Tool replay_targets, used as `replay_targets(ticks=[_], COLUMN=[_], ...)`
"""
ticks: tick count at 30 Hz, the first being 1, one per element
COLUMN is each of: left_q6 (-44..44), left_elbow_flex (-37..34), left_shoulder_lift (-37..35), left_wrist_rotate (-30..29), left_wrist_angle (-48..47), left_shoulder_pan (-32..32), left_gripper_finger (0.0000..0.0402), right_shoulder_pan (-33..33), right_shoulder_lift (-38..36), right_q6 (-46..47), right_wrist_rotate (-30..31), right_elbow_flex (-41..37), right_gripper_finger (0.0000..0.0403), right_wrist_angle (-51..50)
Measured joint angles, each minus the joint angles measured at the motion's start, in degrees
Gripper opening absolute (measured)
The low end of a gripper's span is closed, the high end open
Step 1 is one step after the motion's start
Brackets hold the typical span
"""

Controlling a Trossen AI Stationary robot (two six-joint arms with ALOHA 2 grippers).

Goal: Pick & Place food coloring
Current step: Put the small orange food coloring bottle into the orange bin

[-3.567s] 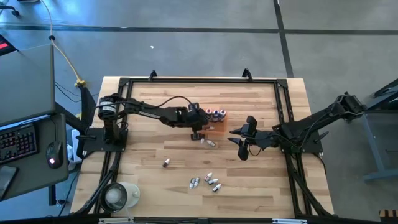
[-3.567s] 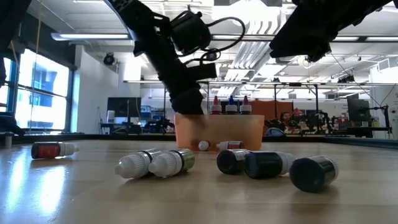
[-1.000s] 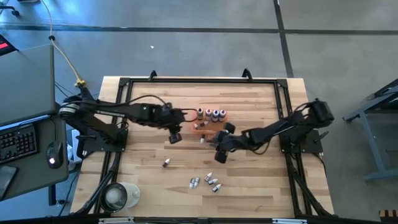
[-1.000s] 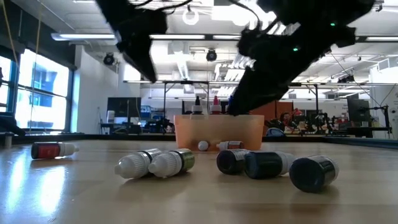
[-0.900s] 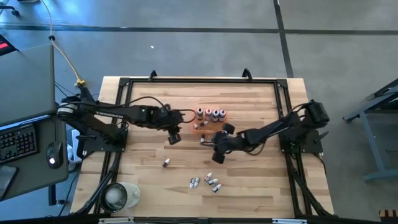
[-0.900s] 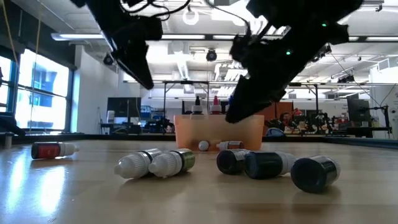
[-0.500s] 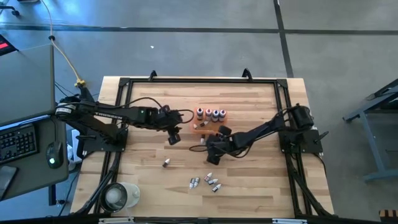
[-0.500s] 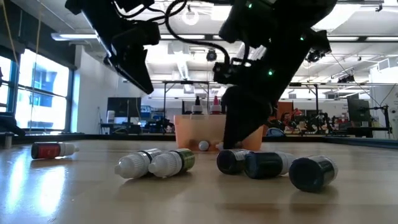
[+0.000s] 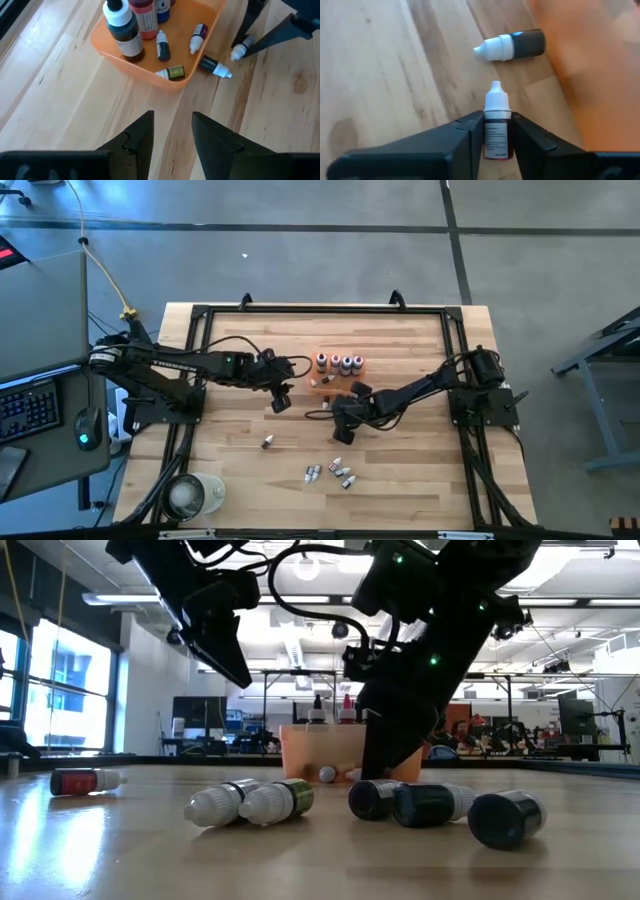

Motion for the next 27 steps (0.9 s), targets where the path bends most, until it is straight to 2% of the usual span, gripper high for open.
replay_targets(ticks=[6,12,14,20,22,27], left_q6=[0.0,0.0,0.0,0.0,0.0,0.0], left_elbow_flex=[0.0,0.0,0.0,0.0,0.0,0.0], left_shoulder_lift=[0.0,0.0,0.0,0.0,0.0,0.0], left_wrist_rotate=[0.0,0.0,0.0,0.0,0.0,0.0], left_wrist_angle=[0.1,0.1,0.1,0.1,0.1,0.1], left_shoulder_pan=[0.0,0.0,0.0,0.0,0.0,0.0], left_gripper_finger=[0.0131,0.0131,0.0131,0.0131,0.0131,0.0131], right_shoulder_pan=[0.3,0.2,0.2,-2.8,-5.0,-9.5], right_shoulder_lift=[-1.5,-9.5,-12.4,-17.7,-17.5,-13.4], right_q6=[-0.1,-2.7,-4.6,-10.2,-10.2,-8.9], right_wrist_rotate=[-3.2,-1.6,0.7,14.2,13.8,8.1], right_elbow_flex=[0.0,0.1,0.1,0.1,0.1,-0.1], right_gripper_finger=[0.0068,0.0080,0.0080,0.0077,0.0077,0.0077], right_wrist_angle=[0.2,-0.6,-1.0,-5.5,-7.0,-7.9])
